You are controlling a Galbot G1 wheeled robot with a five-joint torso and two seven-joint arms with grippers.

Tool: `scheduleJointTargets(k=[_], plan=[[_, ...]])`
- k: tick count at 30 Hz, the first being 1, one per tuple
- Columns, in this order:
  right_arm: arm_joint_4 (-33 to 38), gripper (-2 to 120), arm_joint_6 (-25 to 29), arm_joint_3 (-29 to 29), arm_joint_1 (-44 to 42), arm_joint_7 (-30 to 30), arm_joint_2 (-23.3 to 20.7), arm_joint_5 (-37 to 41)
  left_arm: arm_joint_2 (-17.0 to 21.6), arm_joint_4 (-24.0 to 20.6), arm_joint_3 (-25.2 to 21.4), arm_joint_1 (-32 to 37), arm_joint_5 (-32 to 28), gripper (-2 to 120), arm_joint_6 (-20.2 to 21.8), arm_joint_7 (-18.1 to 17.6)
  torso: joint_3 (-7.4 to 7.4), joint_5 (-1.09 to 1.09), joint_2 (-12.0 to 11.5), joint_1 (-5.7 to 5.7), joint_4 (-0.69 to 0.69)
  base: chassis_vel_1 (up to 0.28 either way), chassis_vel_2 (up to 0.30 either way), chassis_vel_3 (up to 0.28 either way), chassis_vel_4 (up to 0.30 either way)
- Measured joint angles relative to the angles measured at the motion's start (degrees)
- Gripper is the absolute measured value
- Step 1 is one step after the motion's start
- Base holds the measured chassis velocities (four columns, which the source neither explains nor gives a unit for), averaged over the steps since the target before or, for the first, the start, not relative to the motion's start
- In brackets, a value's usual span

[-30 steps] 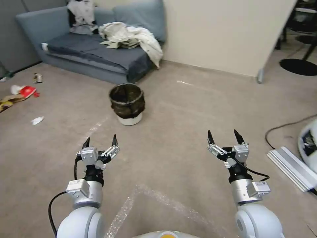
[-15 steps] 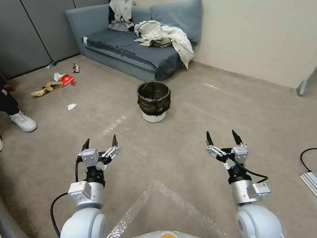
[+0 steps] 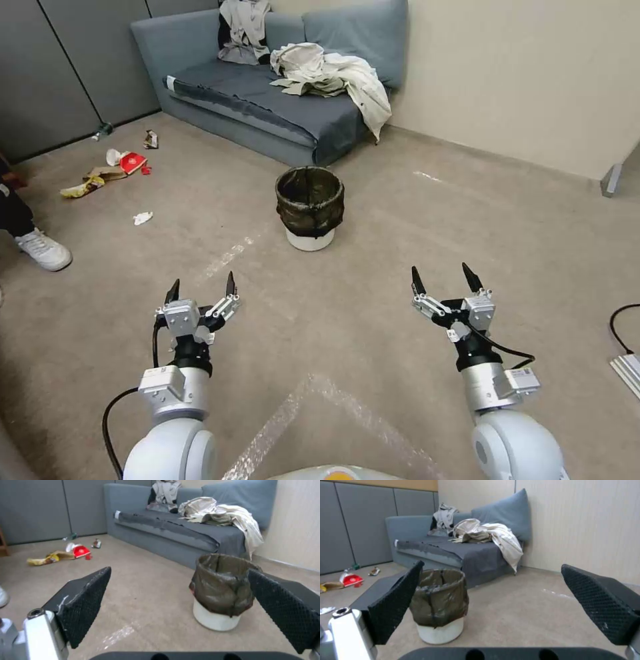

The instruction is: Pick up the trash can from the floor.

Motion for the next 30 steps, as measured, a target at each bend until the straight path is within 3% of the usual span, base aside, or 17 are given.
scheduleJointTargets(k=[30], plan=[[0.5, 100, -0.1, -0.4, -0.2, 0.2, 1.2, -1.2, 1.4, 2.5, -0.5, -2.0, -2.6, 100, -0.2, 0.8, 0.00, 0.00, 0.0, 0.00, 0.00, -0.200, 0.202, 0.203, -0.206]])
